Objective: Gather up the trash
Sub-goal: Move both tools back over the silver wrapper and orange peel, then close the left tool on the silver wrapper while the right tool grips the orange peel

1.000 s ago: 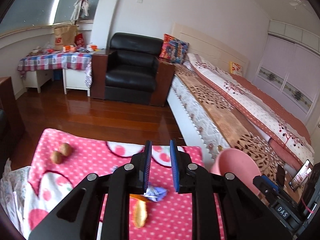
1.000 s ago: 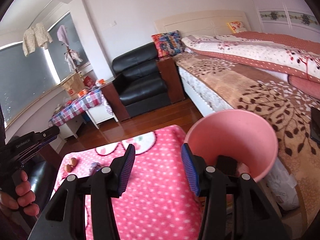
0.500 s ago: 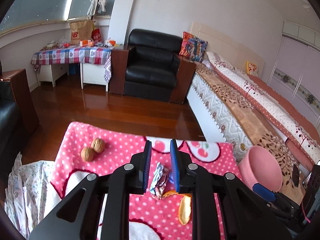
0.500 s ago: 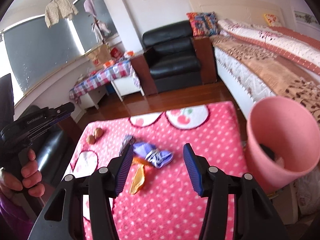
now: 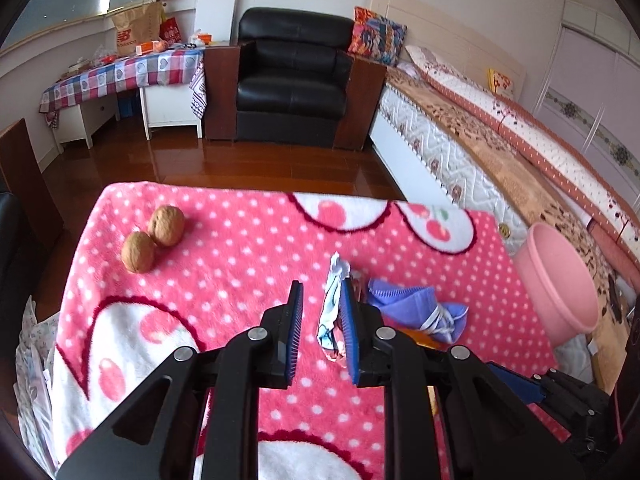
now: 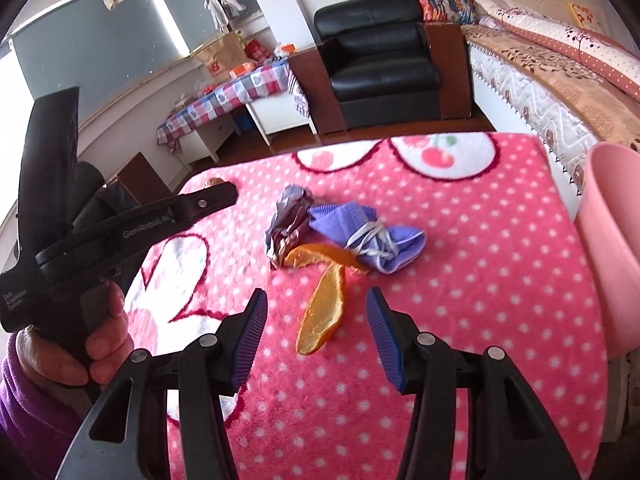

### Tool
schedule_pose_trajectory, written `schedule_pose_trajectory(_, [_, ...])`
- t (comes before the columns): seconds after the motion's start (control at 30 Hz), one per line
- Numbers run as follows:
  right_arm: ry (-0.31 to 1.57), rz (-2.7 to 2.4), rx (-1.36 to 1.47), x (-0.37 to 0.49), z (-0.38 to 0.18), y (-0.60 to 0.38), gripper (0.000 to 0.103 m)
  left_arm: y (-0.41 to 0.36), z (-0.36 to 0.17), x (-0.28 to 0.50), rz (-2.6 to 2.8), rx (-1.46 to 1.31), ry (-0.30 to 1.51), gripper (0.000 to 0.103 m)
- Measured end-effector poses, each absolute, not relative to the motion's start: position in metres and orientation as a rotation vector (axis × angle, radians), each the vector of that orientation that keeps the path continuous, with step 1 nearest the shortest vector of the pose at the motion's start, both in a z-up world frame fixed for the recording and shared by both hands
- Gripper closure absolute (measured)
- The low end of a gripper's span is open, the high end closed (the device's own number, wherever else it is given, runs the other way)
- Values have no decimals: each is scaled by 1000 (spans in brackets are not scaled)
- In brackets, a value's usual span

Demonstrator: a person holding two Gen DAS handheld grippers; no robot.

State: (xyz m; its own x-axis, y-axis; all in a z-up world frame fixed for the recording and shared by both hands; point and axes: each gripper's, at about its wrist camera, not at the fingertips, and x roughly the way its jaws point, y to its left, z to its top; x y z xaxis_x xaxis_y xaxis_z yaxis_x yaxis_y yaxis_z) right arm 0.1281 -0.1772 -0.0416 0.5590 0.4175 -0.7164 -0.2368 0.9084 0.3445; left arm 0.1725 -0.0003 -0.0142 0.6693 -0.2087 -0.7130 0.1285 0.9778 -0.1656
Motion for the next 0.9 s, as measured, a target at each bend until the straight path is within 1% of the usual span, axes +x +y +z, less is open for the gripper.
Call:
schedule_pose_trajectory(0.23, [946, 398, 212, 134, -58, -170, 55, -5, -39, 182, -212, -107, 877, 84])
schedule_pose_trajectory(0.53, [973, 389, 186, 142, -71, -160, 55, -10, -56, 189, -229, -111, 934, 84])
schedule_pose_trajectory(0.63, [972, 381, 189, 143, -74, -161, 59, -12, -58, 191, -224, -110, 933, 84])
schedule_pose_trajectory(0.77, [972, 370, 185, 144, -76, -163, 74, -15, -58, 191, -219, -100, 924, 84])
schedule_pose_trajectory(0.83, [971, 372, 192, 144, -76, -164, 78, -16, -59, 190, -216, -92, 916, 84])
schedule_pose_trajectory(0.9, [968, 377, 197, 143, -75, -165, 85, -15, -60, 191, -216, -98, 915, 84])
